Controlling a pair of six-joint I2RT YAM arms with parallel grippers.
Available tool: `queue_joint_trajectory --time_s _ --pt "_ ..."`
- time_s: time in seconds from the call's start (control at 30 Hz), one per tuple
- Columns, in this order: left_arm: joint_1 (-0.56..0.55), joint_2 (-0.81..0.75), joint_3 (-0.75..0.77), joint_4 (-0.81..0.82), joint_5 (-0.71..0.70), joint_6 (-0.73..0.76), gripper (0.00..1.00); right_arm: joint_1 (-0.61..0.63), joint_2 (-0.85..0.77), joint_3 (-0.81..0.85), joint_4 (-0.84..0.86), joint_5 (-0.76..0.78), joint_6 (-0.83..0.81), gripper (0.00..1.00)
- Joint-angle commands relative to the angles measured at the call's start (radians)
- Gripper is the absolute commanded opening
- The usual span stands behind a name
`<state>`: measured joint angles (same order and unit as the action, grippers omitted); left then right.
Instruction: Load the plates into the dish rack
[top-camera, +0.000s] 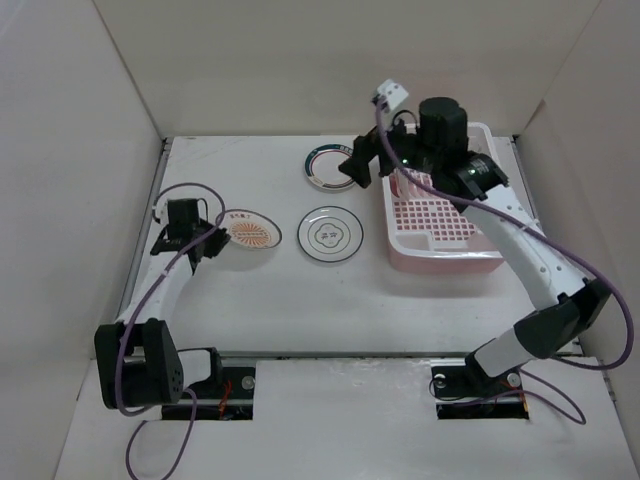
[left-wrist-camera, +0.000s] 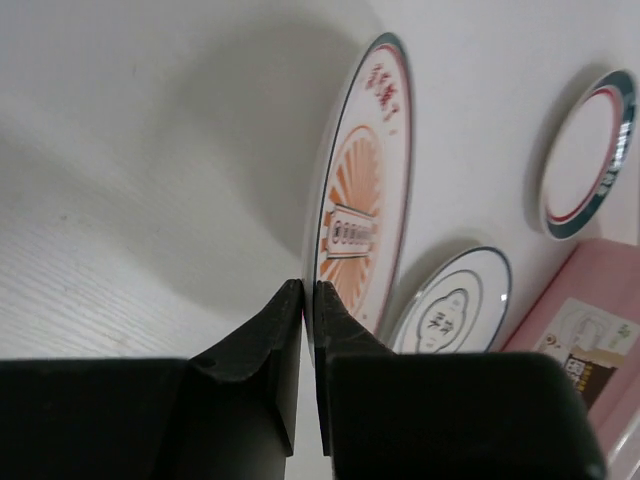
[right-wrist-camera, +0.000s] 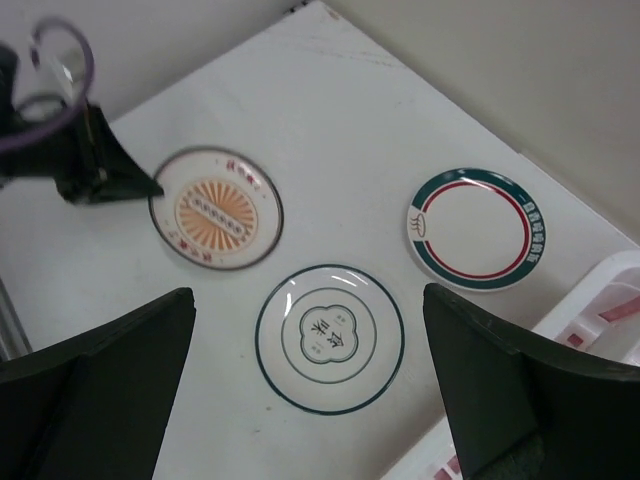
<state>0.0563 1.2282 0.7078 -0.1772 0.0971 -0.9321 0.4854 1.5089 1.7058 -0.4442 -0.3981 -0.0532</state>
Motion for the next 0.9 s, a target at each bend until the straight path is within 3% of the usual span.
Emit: queue_joint_trajectory --time_s 0.0,0.1,0.27,0.4,0.63,0.87 --pt "0.008 -0.061 0.189 -0.131 -0.077 0.045 0.00 0.099 0.052 0.045 -0.067 0.196 -0.153 1.00" --pt "0.008 -0.050 0.302 -0.221 -0.077 0.056 0.00 0.195 0.091 0.034 -0.041 0.234 -0.247 1.00" --pt "0.008 0.057 0.485 -0.409 0.087 0.056 0.00 0.395 0.181 0.020 0.007 0.393 -0.384 0.98" --pt "-0.001 0.077 0.548 -0.436 0.182 0.029 0.00 0.452 0.267 0.084 0.007 0.407 -0.421 0.92" --pt "-0.032 0.097 0.705 -0.531 0.222 0.000 0.00 0.478 0.320 0.129 0.045 0.484 -0.430 0.92" --pt "-0.067 0.086 0.682 -0.481 0.296 -0.037 0.00 0.478 0.356 0.132 0.067 0.565 -0.430 0.90"
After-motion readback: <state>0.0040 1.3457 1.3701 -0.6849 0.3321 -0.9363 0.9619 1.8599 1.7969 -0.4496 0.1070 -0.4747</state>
